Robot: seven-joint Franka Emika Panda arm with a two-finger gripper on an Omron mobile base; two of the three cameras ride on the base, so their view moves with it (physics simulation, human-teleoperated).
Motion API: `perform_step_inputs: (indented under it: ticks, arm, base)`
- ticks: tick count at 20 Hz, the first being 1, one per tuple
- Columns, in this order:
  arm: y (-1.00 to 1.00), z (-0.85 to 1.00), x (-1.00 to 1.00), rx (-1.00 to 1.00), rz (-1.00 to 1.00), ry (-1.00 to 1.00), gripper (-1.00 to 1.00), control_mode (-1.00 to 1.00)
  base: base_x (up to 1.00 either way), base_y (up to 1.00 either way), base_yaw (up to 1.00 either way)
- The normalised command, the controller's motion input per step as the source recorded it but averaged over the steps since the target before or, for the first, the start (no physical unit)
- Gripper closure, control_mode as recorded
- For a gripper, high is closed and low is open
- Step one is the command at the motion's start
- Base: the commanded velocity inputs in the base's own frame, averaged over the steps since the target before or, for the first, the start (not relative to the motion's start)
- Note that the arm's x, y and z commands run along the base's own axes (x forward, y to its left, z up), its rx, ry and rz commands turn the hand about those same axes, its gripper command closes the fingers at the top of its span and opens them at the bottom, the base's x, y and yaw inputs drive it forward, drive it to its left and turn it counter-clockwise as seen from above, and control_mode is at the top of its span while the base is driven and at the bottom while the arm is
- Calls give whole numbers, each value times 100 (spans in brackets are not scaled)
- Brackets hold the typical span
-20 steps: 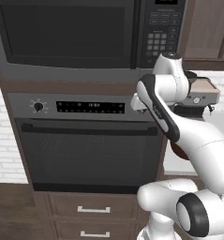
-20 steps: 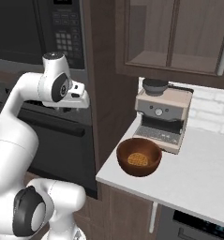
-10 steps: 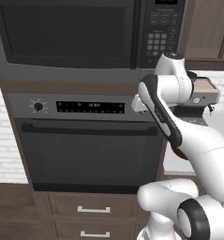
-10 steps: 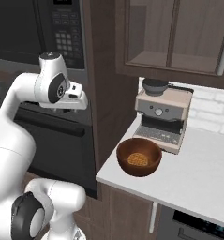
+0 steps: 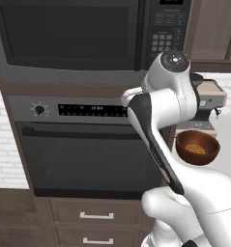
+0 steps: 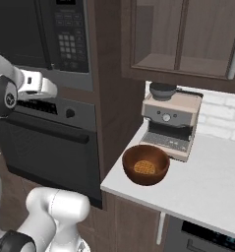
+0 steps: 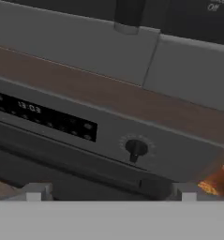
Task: Open the microwave, place the bowl with waffle inside the microwave, then close the microwave door and turn it on.
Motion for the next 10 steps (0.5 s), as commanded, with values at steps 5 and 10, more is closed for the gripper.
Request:
perform_step_inputs:
  ticks: [5, 10]
  arm:
    - [21, 70, 0, -6, -4, -64, -100, -100]
    - [1, 8, 4, 0, 0, -46, -100, -100]
  base:
    - [0, 0, 0]
    - [0, 0, 0]
